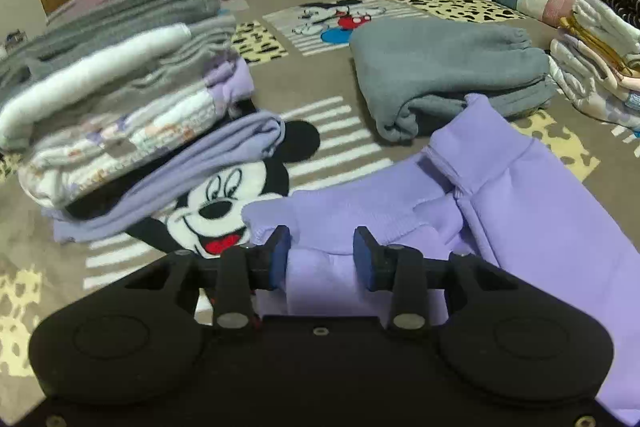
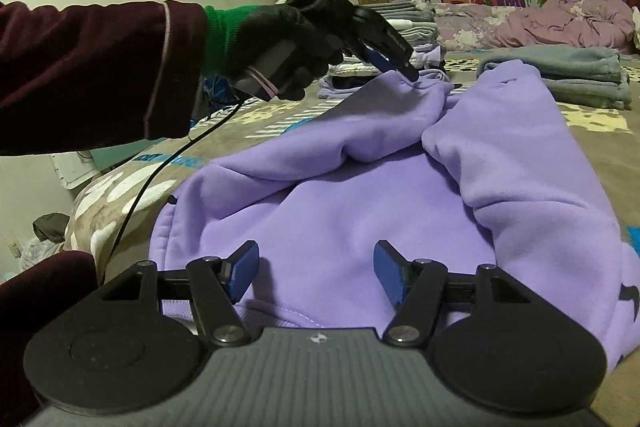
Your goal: Fold clothes
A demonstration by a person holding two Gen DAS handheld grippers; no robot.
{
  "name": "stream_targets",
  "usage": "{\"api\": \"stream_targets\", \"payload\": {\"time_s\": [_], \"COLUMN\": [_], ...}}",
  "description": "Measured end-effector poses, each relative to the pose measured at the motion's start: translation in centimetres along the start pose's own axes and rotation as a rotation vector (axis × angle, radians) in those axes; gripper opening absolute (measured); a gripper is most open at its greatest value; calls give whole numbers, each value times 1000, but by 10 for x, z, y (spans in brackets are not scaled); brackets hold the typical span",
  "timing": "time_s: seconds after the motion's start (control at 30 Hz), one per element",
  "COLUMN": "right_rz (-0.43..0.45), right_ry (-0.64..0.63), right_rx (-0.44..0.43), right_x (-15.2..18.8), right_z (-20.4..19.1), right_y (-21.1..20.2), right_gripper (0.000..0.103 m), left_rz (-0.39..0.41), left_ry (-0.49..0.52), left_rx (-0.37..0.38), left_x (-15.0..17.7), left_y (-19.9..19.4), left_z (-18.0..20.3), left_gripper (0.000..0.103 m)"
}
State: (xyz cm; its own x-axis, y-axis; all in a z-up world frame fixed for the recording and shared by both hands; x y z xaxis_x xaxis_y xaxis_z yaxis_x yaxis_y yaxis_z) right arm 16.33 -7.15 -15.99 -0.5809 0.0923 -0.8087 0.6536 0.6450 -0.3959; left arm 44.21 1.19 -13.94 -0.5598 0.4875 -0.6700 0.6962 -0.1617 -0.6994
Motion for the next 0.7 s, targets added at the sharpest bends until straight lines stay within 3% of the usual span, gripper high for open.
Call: {"api": "stream_targets", "payload": {"time_s": [0.03,0.13,0.4,0.7], "right_rz": [0,0,2,20], "right_ry": [0,-2,-16,-44], "right_rx": [-1,-3,-4,-14], "right_x": [0,1,2,6], "right_z": [0,0,-2,-5], "right_y": [0,1,2,2], "right_gripper": [65,65,68,73], "left_rz": [-7,-7,74,188], "left_ry": [-8,-23,-39,-126], "left_rx": [6,10,-22,-115], "left_x": [1,1,-8,-4], "left_y": [3,1,-38,-101], "left_z": [0,1,-4,-43], "left_gripper": [34,10,9,9]}}
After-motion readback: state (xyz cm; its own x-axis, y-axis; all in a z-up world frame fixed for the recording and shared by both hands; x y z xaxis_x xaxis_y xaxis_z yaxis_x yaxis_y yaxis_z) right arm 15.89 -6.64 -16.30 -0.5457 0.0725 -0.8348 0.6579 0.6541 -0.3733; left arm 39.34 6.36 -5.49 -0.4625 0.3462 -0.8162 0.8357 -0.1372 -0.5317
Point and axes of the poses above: each gripper's, at about its wrist camera, not at the fingertips, and y roughly the way its jaws point, z to its right, x to its underside, the point moved 8 cm from there along y, roughly the way its jaws point, and after that the axes turned 11 degrees about y, right-handed, at the moved point
